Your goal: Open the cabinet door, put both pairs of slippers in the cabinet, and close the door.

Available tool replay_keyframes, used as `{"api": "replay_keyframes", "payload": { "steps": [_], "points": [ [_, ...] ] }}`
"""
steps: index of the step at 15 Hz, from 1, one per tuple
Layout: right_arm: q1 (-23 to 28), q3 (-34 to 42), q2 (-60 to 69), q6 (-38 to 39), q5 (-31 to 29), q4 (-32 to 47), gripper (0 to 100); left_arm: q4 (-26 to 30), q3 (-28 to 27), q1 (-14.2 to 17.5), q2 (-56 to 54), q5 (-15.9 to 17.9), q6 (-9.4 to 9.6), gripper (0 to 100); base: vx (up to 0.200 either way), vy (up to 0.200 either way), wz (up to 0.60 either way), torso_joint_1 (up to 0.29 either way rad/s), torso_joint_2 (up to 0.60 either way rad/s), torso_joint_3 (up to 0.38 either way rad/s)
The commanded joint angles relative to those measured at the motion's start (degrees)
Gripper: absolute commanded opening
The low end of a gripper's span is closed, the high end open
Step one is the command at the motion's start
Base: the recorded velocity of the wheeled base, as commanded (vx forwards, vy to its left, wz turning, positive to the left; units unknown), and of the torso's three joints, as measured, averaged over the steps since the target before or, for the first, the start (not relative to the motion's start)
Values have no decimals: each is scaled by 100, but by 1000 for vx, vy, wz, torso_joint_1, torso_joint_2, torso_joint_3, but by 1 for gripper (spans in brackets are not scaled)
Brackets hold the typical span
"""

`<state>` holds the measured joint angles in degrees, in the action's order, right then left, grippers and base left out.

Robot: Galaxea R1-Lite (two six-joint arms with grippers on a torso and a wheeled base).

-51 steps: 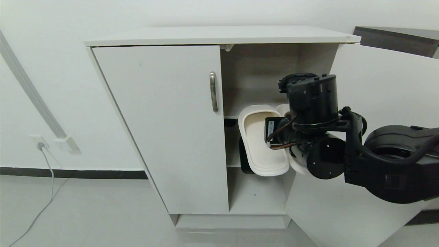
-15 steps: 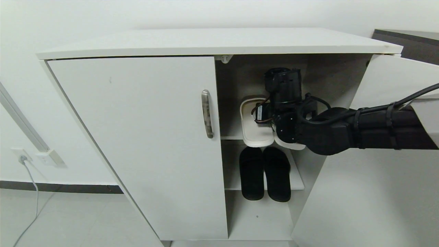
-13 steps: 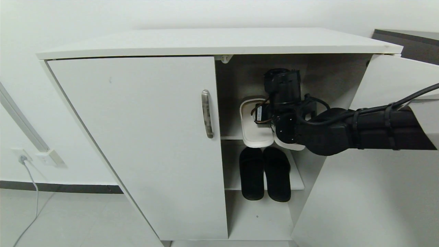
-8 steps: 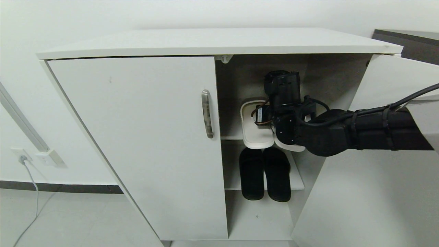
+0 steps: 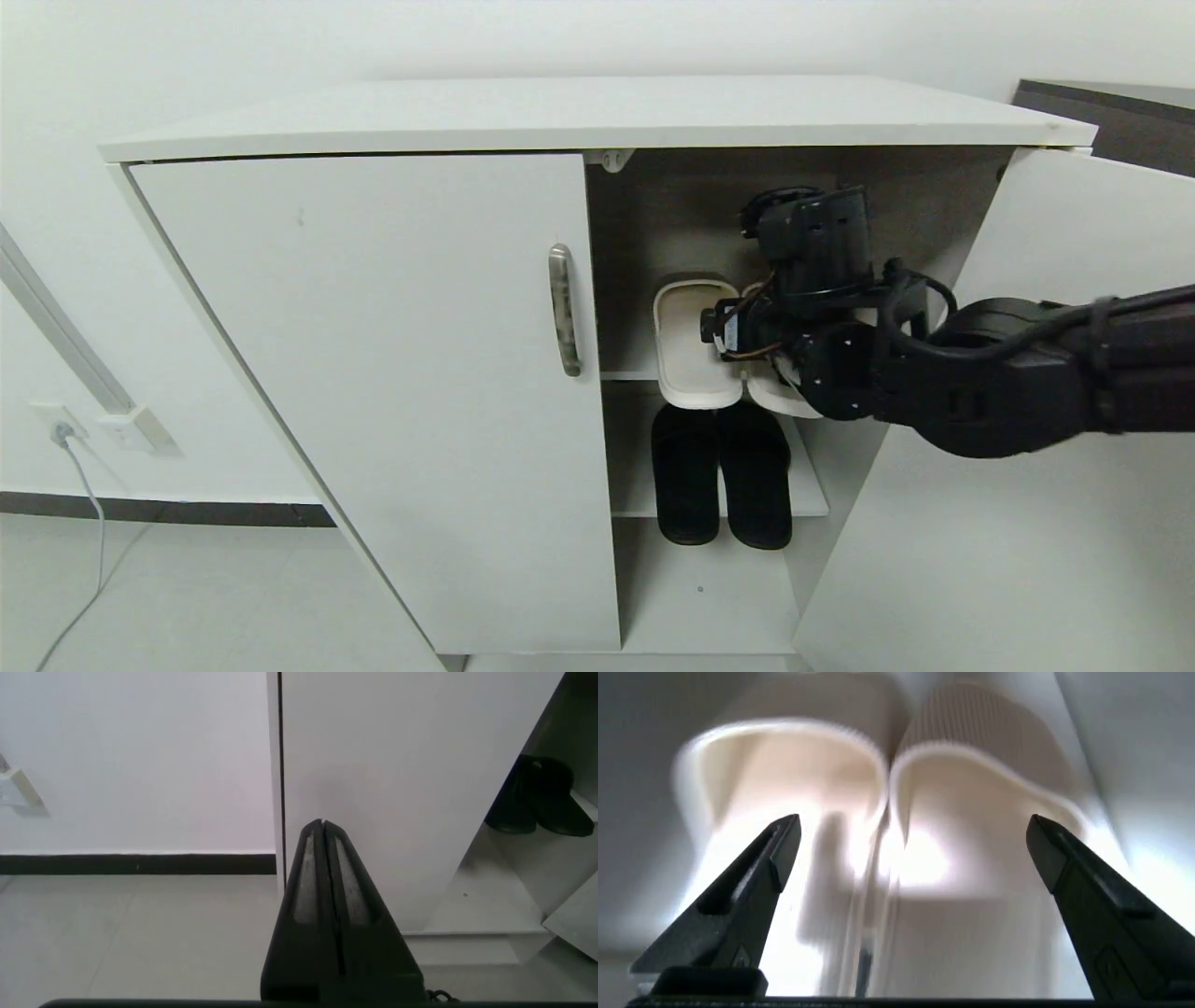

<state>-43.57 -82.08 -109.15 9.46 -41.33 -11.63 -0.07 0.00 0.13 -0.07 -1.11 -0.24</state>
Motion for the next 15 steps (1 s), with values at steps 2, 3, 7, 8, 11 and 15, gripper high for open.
{"api": "replay_keyframes", "payload": {
  "steps": [2, 3, 7, 8, 11, 15],
  "points": [
    [-723, 1291, 1546, 100, 72, -32, 100, -1, 0, 4, 7, -3, -2, 0, 0, 0, 0, 0, 0, 0],
    [-855, 1625, 1810, 249, 204, -76, 100, -1, 0, 4, 7, -3, -2, 0, 0, 0, 0, 0, 0, 0],
    [-978, 2759, 2416, 785, 1100, -217, 100, -1, 0, -5, 7, 5, -2, 0, 0, 0, 0, 0, 0, 0],
    [-987, 2961, 2425, 742, 1276, -393, 100, -1, 0, -5, 7, 5, -2, 0, 0, 0, 0, 0, 0, 0],
    [-1110, 3181, 2126, 698, 1285, -604, 0, -1, 0, 4, 7, -3, 7, 0, 0, 0, 0, 0, 0, 0],
    [-1110, 3409, 1880, 504, 1267, -1236, 0, -1, 0, 4, 7, -12, 7, 0, 0, 0, 0, 0, 0, 0]
  ]
}}
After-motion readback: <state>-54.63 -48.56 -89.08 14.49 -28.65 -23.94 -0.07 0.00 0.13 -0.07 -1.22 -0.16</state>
